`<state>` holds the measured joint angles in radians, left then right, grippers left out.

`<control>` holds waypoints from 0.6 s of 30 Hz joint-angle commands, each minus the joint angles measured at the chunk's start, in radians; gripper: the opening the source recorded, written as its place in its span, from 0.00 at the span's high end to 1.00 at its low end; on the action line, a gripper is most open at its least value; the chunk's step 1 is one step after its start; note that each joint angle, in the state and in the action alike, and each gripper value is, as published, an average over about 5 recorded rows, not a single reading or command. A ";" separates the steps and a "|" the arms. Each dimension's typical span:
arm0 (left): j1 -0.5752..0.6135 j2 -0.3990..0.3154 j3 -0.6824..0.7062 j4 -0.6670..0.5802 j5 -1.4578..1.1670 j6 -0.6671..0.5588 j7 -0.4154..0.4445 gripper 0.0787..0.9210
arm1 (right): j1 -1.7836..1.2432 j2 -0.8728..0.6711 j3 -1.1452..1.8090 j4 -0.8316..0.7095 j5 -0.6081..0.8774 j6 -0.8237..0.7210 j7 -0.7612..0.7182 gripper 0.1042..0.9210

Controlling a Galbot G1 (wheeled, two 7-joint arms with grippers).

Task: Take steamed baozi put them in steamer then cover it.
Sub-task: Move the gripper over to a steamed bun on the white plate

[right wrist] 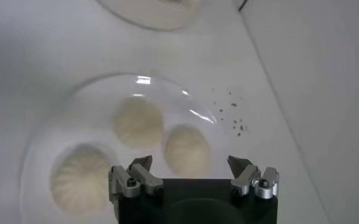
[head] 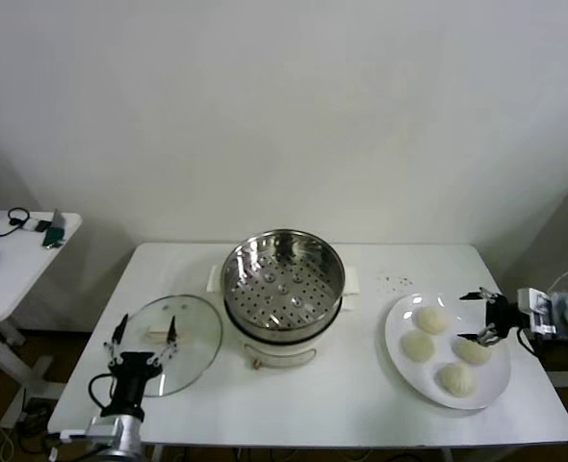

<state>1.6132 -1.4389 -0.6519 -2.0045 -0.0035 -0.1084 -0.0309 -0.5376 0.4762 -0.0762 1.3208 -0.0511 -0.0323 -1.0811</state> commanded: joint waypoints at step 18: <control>-0.010 0.017 -0.028 0.014 -0.010 0.020 -0.006 0.12 | 0.548 0.290 -0.701 -0.419 -0.147 0.033 -0.099 0.12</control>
<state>1.6026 -1.4248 -0.6752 -1.9929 -0.0120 -0.0908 -0.0359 -0.0745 0.6530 -0.6551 1.0272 -0.1548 -0.0048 -1.1678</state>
